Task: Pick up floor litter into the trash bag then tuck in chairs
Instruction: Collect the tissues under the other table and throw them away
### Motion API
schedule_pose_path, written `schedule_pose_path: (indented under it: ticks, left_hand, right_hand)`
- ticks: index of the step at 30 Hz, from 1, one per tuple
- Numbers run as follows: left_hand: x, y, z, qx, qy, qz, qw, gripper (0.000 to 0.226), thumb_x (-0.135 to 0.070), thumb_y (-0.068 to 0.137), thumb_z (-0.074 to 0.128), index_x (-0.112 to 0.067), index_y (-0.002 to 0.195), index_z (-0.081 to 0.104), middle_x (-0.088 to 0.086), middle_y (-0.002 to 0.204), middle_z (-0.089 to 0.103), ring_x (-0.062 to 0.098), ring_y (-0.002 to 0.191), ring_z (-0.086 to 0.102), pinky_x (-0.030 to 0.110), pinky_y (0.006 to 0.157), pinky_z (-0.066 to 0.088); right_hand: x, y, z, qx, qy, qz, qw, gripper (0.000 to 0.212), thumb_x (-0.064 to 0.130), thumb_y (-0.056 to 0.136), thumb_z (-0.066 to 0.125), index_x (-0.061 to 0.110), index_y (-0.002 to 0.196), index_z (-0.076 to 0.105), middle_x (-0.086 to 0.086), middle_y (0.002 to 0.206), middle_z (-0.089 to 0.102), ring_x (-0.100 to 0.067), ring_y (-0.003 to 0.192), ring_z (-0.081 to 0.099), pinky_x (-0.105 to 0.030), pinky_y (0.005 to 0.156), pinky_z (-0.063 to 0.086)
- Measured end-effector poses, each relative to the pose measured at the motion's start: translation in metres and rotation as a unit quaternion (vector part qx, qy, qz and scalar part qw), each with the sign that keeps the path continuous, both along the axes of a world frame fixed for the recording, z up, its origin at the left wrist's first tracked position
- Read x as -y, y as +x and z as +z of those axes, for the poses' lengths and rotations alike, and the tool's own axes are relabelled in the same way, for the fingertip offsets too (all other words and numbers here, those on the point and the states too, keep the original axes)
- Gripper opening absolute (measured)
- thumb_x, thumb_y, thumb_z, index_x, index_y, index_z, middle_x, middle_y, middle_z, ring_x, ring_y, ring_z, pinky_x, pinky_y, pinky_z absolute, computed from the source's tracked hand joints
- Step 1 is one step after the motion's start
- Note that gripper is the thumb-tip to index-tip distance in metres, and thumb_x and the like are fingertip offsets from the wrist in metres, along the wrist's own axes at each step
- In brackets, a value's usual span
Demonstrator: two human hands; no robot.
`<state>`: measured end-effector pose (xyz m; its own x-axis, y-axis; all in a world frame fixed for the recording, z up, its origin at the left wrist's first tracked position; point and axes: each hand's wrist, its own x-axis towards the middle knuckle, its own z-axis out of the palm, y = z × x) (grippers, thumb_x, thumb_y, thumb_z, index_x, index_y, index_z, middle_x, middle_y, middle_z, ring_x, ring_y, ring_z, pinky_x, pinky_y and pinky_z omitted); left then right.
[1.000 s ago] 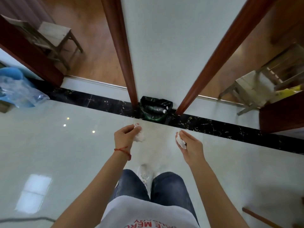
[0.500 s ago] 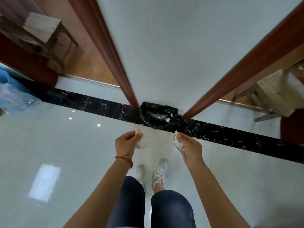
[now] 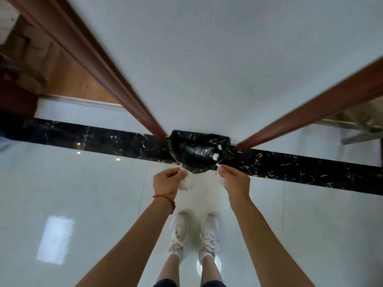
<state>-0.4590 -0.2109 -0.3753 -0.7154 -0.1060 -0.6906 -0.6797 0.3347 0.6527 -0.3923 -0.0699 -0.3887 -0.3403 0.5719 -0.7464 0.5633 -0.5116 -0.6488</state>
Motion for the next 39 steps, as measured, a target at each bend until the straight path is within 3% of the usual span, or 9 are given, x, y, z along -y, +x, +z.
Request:
schedule_pose_path:
  ticks: [4, 11, 16, 19, 24, 27, 29, 33, 39]
  left_hand:
    - [-0.006, -0.022, -0.034, 0.033, -0.002, 0.017, 0.999, 0.013, -0.006, 0.074, 0.072, -0.006, 0.088, 0.071, 0.004, 0.071, 0.063, 0.02, 0.069, 0.057, 0.034, 0.079, 0.051]
    - [-0.02, -0.054, -0.078, 0.092, 0.046, 0.08, 0.992, 0.025, -0.009, 0.077, 0.071, 0.002, 0.098, 0.068, 0.012, 0.088, 0.066, 0.027, 0.087, 0.063, 0.038, 0.084, 0.052]
    - [-0.033, -0.07, -0.089, 0.135, 0.1, 0.113, 0.979, 0.025, -0.01, 0.079, 0.069, 0.004, 0.1, 0.065, 0.009, 0.076, 0.064, 0.021, 0.074, 0.063, 0.034, 0.078, 0.055]
    - [-0.032, -0.073, -0.089, 0.138, 0.102, 0.098, 0.98, 0.04, -0.015, 0.081, 0.068, 0.003, 0.115, 0.057, 0.013, 0.093, 0.062, 0.024, 0.088, 0.062, 0.035, 0.083, 0.054]
    - [-0.017, -0.061, -0.081, 0.012, -0.01, -0.1, 0.995, 0.043, -0.027, 0.085, 0.062, -0.008, 0.123, 0.055, 0.004, 0.114, 0.062, 0.017, 0.103, 0.057, 0.032, 0.097, 0.043]
    - [-0.006, -0.049, -0.078, -0.105, -0.09, -0.251, 0.958, 0.04, -0.025, 0.087, 0.059, -0.009, 0.123, 0.055, 0.006, 0.122, 0.059, 0.018, 0.114, 0.052, 0.024, 0.096, 0.036]
    - [0.004, -0.042, -0.08, -0.157, -0.13, -0.337, 0.919, 0.042, -0.024, 0.088, 0.058, -0.007, 0.126, 0.052, 0.011, 0.13, 0.054, 0.024, 0.123, 0.046, 0.027, 0.101, 0.032]
    - [0.022, -0.035, -0.081, -0.245, -0.189, -0.419, 0.854, 0.044, -0.026, 0.084, 0.053, -0.001, 0.119, 0.057, 0.019, 0.124, 0.058, 0.036, 0.119, 0.051, 0.042, 0.099, 0.037]
    - [0.039, -0.032, -0.08, -0.27, -0.23, -0.456, 0.816, 0.048, -0.035, 0.085, 0.041, -0.002, 0.114, 0.061, 0.019, 0.118, 0.062, 0.039, 0.11, 0.057, 0.05, 0.09, 0.043]
  right_hand:
    - [0.0, -0.022, -0.038, 0.02, -0.012, -0.02, 1.0, 0.017, 0.005, 0.079, 0.068, 0.004, 0.096, 0.07, 0.003, 0.076, 0.064, -0.012, 0.076, 0.059, -0.012, 0.062, 0.044]
    - [-0.005, -0.039, -0.078, 0.024, -0.054, -0.068, 0.996, 0.015, 0.002, 0.077, 0.069, 0.003, 0.092, 0.07, -0.001, 0.076, 0.065, -0.015, 0.075, 0.061, -0.034, 0.089, 0.051]
    - [-0.014, -0.035, -0.088, 0.027, -0.035, -0.066, 0.997, 0.009, 0.003, 0.077, 0.069, 0.01, 0.082, 0.071, -0.002, 0.077, 0.067, -0.019, 0.082, 0.063, -0.038, 0.093, 0.05]
    - [-0.019, -0.032, -0.091, 0.026, -0.032, -0.069, 0.997, 0.011, 0.002, 0.077, 0.068, 0.013, 0.077, 0.07, -0.002, 0.074, 0.066, -0.017, 0.077, 0.062, -0.036, 0.091, 0.05]
    - [-0.017, -0.036, -0.095, 0.027, -0.026, -0.063, 0.997, 0.01, 0.003, 0.078, 0.067, 0.007, 0.086, 0.071, 0.001, 0.071, 0.065, -0.011, 0.07, 0.06, -0.026, 0.08, 0.052]
    - [-0.01, -0.046, -0.096, 0.032, 0.015, -0.028, 0.999, 0.012, 0.005, 0.079, 0.066, 0.005, 0.09, 0.072, 0.003, 0.067, 0.062, -0.002, 0.059, 0.057, -0.008, 0.057, 0.046]
    - [-0.007, -0.054, -0.097, 0.031, 0.039, -0.004, 0.999, 0.016, 0.005, 0.079, 0.066, 0.003, 0.094, 0.071, 0.003, 0.069, 0.063, -0.001, 0.061, 0.057, -0.003, 0.052, 0.042]
    - [0.0, -0.072, -0.102, 0.037, 0.087, 0.056, 0.994, 0.015, 0.01, 0.079, 0.068, 0.005, 0.093, 0.071, -0.003, 0.079, 0.066, -0.017, 0.081, 0.064, -0.025, 0.079, 0.051]
    - [-0.002, -0.089, -0.11, 0.07, 0.088, 0.083, 0.99, 0.034, 0.02, 0.079, 0.065, -0.003, 0.104, 0.064, -0.014, 0.101, 0.068, -0.03, 0.096, 0.062, -0.044, 0.095, 0.047]
